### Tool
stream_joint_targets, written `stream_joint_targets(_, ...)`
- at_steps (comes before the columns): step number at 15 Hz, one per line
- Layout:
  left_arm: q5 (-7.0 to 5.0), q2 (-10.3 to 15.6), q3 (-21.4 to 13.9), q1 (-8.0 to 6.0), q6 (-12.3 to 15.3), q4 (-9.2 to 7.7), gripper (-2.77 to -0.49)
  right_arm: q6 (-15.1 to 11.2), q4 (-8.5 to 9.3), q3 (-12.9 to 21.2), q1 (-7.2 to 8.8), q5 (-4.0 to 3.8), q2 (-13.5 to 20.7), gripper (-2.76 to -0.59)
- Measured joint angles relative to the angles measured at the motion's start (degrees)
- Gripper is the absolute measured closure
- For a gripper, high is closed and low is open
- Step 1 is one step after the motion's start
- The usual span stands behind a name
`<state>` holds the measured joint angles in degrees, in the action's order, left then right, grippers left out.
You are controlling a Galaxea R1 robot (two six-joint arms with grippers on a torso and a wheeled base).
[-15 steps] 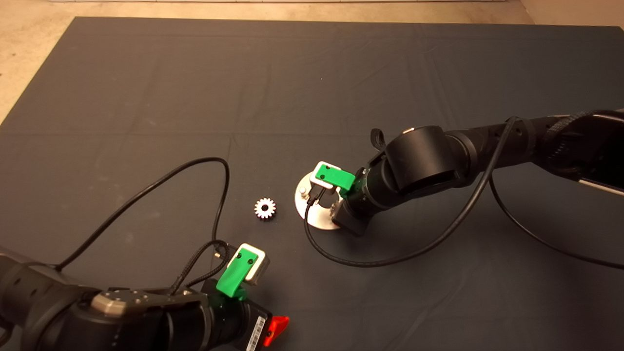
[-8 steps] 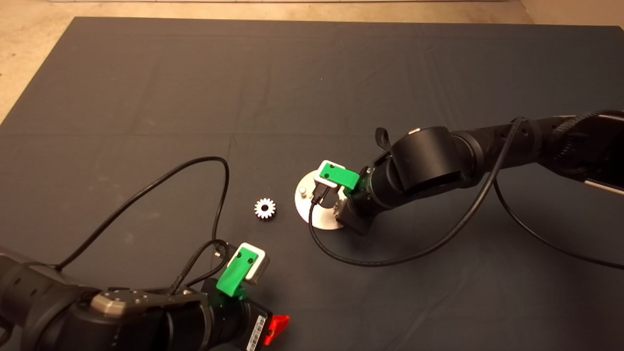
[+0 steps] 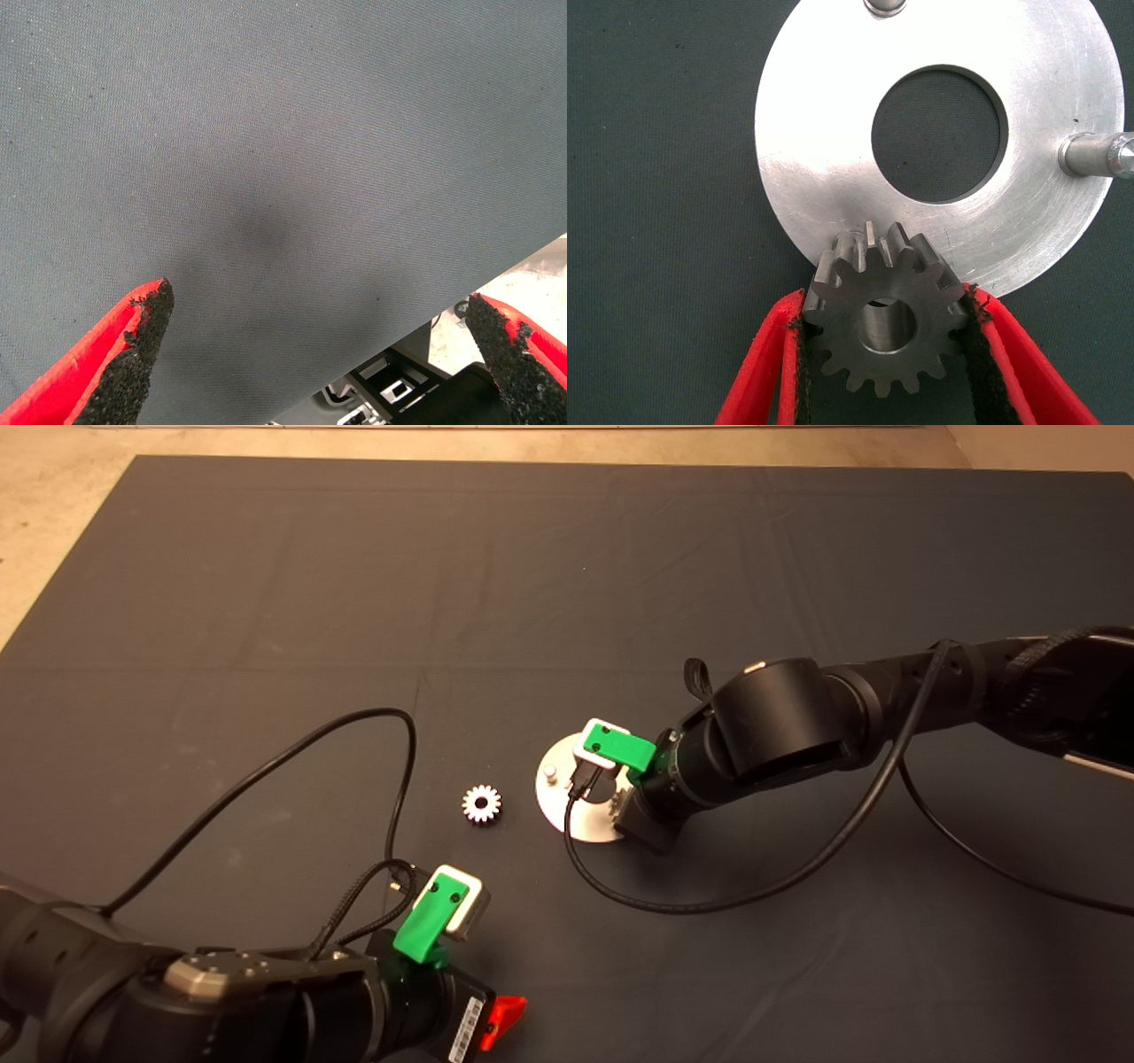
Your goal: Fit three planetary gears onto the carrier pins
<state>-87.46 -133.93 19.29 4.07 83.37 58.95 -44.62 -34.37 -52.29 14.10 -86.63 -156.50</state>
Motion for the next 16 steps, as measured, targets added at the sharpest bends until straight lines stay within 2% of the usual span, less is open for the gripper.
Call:
stream_joint_targets(6,0.01,-0.04,0.00,0.00,0.23,0.69,-2.36,-0.02,-0.13,0.20,-0.18,-0.50,-0.58,-0.92)
stream_joint_targets(10,-0.02,-0.06,0.00,0.00,0.41,0.89,-2.36,-0.04,-0.50,0.20,-0.27,-1.82,-1.46,-0.92)
stream_joint_targets(16,0.00,-0.17,0.00,0.00,0.48,1.21,-2.36,-0.02,-0.55,0.09,-1.12,-1.49,-2.12,-0.92)
